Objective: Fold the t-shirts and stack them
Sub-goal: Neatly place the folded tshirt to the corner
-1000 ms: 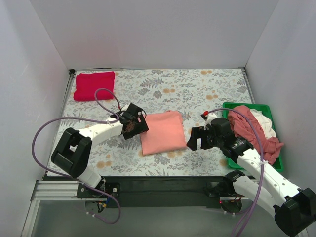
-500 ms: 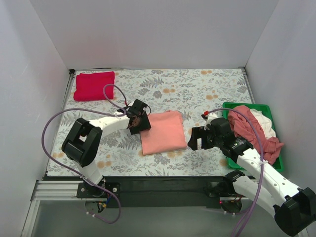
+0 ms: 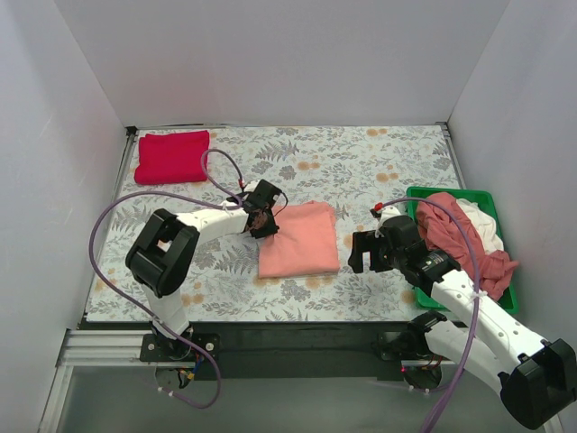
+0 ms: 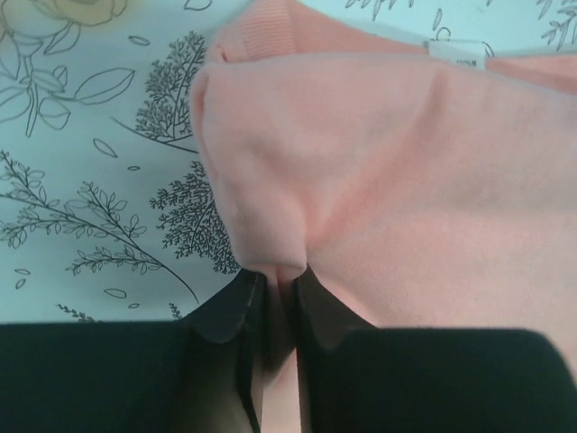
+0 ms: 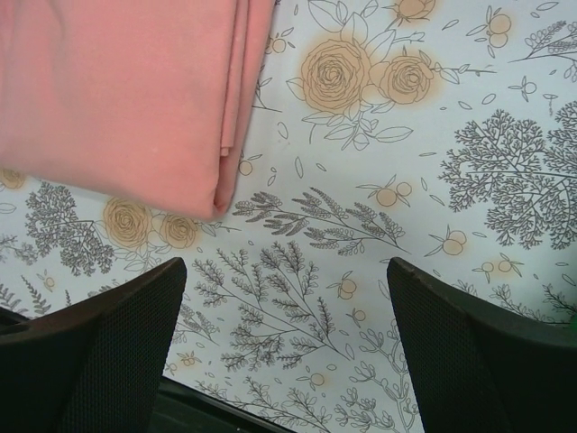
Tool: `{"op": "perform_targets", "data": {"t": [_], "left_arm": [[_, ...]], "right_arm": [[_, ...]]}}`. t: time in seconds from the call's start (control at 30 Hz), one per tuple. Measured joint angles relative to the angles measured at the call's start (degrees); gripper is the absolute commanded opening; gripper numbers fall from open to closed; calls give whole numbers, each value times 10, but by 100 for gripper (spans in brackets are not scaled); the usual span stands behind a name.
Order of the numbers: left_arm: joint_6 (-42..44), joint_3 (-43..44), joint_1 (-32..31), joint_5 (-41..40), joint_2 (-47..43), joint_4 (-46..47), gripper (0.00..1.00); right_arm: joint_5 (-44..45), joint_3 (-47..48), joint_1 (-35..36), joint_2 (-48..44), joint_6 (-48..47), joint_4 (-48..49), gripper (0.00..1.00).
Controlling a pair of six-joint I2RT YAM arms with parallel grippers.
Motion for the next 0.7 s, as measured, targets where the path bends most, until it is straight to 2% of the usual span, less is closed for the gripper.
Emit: {"op": "perform_targets", "data": {"t": [0.03, 0.37, 0.53, 0.7], "left_arm": [[-3, 2, -2, 0, 2, 1, 0], [22, 32, -12, -37, 17, -17, 0], [105, 50, -19, -137, 32, -17, 0], [234, 48, -8, -260, 41, 24, 0]], "right_arm": [[4, 0, 0, 0, -2, 0, 98], [30, -10, -10, 2, -13, 1, 98], [35, -10, -13, 2, -14, 2, 98], [41, -10, -16, 5, -16, 2, 98]]}}
